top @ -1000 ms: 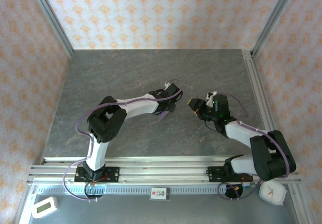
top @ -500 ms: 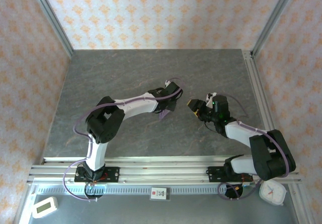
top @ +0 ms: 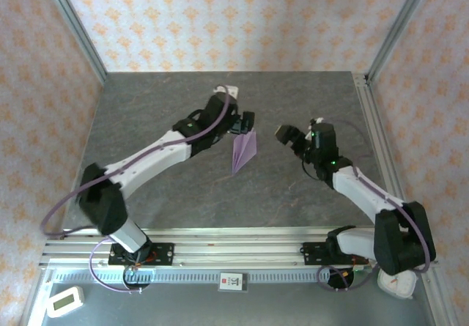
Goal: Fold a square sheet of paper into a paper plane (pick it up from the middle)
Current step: Move a paper plane to the center of the table, then reset both arms
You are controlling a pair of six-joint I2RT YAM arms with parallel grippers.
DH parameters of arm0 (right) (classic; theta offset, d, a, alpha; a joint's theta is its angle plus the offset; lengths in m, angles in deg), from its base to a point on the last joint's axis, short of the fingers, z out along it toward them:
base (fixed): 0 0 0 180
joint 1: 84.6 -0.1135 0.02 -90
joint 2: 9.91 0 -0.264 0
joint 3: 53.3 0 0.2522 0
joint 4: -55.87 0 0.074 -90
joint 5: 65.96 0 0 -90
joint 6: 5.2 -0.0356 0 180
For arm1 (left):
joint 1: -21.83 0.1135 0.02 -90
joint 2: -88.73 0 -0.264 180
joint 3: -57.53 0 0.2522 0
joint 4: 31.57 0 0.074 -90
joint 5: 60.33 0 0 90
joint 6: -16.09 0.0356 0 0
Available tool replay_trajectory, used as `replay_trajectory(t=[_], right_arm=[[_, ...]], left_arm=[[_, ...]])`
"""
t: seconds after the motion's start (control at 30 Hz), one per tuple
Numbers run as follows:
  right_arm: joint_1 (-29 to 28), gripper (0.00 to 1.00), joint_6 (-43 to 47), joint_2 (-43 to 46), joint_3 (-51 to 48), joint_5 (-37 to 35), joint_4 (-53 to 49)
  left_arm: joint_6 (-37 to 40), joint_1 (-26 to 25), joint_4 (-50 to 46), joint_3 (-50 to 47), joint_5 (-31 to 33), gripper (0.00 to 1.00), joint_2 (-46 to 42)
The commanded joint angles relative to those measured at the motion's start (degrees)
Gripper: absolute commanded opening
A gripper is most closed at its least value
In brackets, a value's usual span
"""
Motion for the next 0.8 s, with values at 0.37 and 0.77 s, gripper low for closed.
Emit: replay_trajectory(t=[0.37, 0.77], right_arm=[[2.0, 1.0, 22.9, 2.0, -3.6, -51.8, 11.2], [4.4, 1.0, 34.1, -11.8, -20.6, -44.0, 51.7]], left_arm=[[10.0, 19.9, 39.6, -41.8, 20.9, 1.0, -33.1], [18.2, 29.3, 80.0, -66.7, 23.4, 1.0, -17.1]])
